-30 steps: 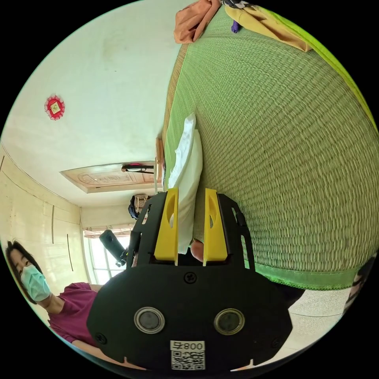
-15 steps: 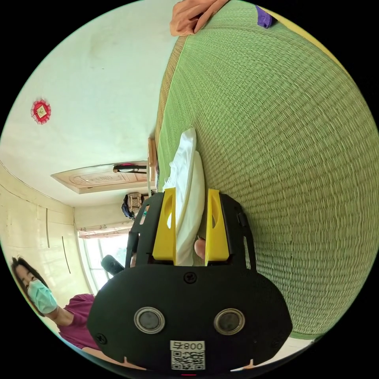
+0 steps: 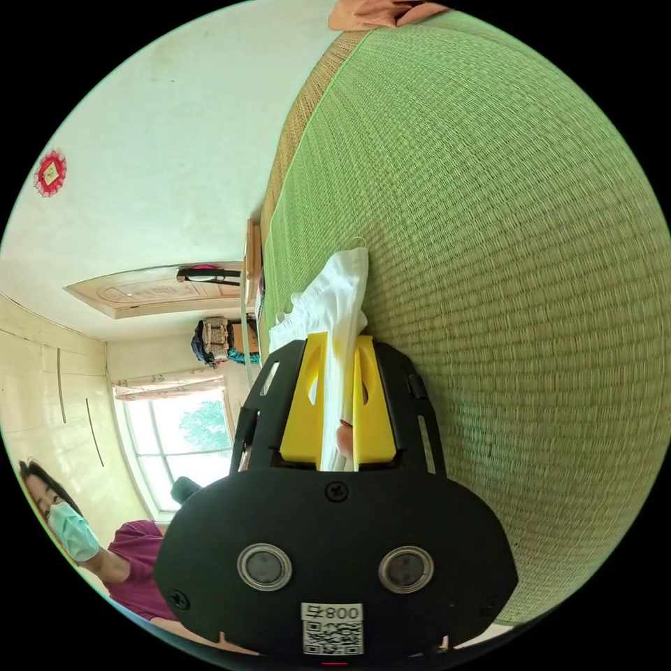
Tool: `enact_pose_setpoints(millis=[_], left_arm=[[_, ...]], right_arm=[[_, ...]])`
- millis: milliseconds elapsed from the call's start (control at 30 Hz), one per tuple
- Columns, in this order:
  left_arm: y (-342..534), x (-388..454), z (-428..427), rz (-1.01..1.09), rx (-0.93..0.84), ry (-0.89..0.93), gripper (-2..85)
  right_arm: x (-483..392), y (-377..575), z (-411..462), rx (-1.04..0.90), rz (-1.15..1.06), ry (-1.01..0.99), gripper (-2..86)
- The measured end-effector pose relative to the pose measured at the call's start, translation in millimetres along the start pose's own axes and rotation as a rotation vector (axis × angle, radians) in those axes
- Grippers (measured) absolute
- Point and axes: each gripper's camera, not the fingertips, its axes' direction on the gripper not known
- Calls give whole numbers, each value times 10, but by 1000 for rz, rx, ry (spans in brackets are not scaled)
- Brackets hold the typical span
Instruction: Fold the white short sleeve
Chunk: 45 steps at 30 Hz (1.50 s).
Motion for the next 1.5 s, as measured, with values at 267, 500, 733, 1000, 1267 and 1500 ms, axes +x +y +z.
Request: enact_pose_setpoints(millis=[267,500,733,1000,1267,1500], left_arm=[[168,-161,-235,-14,17,30,6],[408,-302,-549,-24,42,57,6],[732,-488,-1008,-46,101,100,6],[1219,-769,-1738,-85,217,141,7],[1881,-1197,-2602,-163,358,162,7],[2614,-1720,-3306,-296,457,153,6]], right_arm=[[-215,-123,307,-19,-3,47,21],[-485,-87,504,4,-25,89,15],[-909,-9,779,42,-51,159,14],[-1556,68,1272,73,-111,205,16],[-2341,164,2113,90,-202,242,15],[-2894,201,3052,52,-273,290,15]])
